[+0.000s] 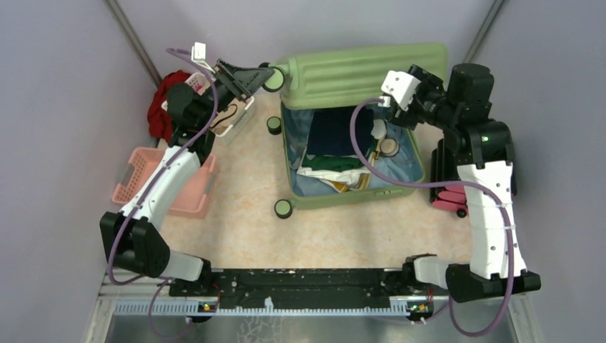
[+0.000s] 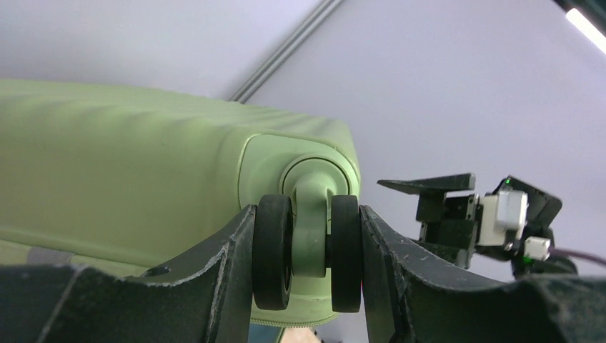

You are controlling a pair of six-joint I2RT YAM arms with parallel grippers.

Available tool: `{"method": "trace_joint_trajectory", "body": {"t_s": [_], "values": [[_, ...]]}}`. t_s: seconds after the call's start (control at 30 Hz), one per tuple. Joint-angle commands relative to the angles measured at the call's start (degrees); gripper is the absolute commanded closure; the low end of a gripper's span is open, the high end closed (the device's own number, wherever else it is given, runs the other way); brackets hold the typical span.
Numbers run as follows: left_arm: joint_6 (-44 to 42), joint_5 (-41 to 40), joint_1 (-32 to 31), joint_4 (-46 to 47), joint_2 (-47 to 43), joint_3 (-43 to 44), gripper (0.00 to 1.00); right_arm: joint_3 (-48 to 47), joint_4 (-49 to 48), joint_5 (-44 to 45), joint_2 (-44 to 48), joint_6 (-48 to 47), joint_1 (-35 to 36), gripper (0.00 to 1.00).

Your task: Open, take out, and arrange the luggage

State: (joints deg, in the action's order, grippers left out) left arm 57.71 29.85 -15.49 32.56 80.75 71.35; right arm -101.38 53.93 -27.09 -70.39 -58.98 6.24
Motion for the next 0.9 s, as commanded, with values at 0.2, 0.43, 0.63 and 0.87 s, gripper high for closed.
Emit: {"method": "trace_joint_trajectory", "body": {"t_s": [0.2,0.43,0.63,0.87], "values": [[5.21,-7.11,1.51,1.70,4.93,6.60,1.00,8.05,-20.43,20.20,-0.95,-7.17,7.63,0.34],[6.01,-7.10,1.60,1.45,6.55,9.03,1.00,10.92,-30.01,25.60,-3.32,-12.04,10.01,0.49],[6.31,-7.72,2.20,1.11,6.69,9.46,1.00,8.77,-34.30,26.73,-6.38,-12.95,11.18,0.80],[8.07,-7.66,3.45,2.18,7.45,9.22,0.98,4.60,-36.85,26.55,-9.38,-13.09,11.25,1.00]]}}
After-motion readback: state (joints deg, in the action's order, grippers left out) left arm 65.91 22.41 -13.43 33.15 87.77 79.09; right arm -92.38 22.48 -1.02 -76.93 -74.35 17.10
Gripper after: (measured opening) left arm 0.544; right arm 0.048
